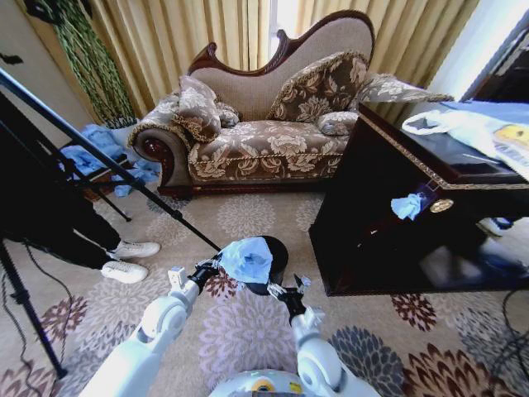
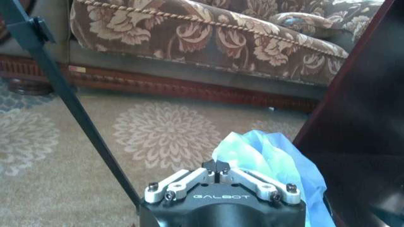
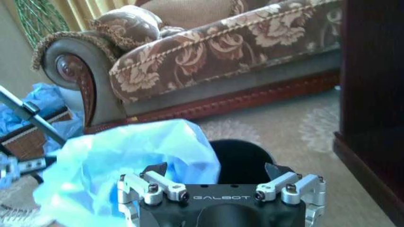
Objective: Place a garbage bag over the trash bin.
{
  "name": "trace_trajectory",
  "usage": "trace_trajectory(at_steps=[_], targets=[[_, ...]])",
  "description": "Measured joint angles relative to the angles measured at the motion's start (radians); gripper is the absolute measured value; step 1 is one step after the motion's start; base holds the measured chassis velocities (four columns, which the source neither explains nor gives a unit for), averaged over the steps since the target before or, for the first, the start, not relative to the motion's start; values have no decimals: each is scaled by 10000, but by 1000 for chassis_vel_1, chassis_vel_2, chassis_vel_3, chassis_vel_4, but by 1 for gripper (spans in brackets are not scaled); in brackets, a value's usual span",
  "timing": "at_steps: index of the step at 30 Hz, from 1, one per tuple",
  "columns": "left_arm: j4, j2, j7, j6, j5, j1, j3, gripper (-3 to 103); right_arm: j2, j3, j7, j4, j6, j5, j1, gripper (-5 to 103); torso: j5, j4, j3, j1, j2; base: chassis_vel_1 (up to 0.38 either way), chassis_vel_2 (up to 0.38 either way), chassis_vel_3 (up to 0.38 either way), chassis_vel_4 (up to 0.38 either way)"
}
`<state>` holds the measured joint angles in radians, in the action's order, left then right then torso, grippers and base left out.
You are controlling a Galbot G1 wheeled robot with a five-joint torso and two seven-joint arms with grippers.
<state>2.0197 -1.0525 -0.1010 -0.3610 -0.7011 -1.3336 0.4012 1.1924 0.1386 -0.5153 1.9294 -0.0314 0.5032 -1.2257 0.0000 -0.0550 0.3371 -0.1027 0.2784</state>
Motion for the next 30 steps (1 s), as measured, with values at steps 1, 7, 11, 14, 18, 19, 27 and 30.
trace_trajectory(at_steps=[1,7,11,14,18,19,27,30], targets=[[-8,-22,4,0,19,-12,-13,0,58,79,-11,-124,0,22,214,100,0,1,0,0,0,0,0,0,0],[-37,-143,24,0,86,-59,-74,0,192,651,-12,-947,14,119,1222,100,-2,0,0,0,0,0,0,0,0],[-40,-181,40,-2,90,-57,-99,0,310,954,17,-1658,58,125,1772,100,-2,0,1,0,0,0,0,0,0],[-41,-183,87,-6,90,-56,-111,0,459,1143,48,-2130,139,32,2086,100,-1,0,1,0,-1,0,0,0,0],[-33,-183,182,-16,91,-96,-113,0,727,1254,154,-2837,309,-364,2442,100,0,0,0,0,0,0,0,0,0],[-25,-182,215,-18,91,-118,-109,0,791,1268,192,-3005,357,-489,2539,100,-1,0,0,0,-1,0,0,0,0],[3,-190,435,-16,122,-275,-62,0,1096,1471,260,-3829,488,-681,3275,101,-1,0,0,0,-2,0,0,0,0],[3,-173,515,-9,129,-314,-34,0,1199,1531,271,-4131,490,-654,3629,92,0,0,0,0,-2,0,0,0,0]])
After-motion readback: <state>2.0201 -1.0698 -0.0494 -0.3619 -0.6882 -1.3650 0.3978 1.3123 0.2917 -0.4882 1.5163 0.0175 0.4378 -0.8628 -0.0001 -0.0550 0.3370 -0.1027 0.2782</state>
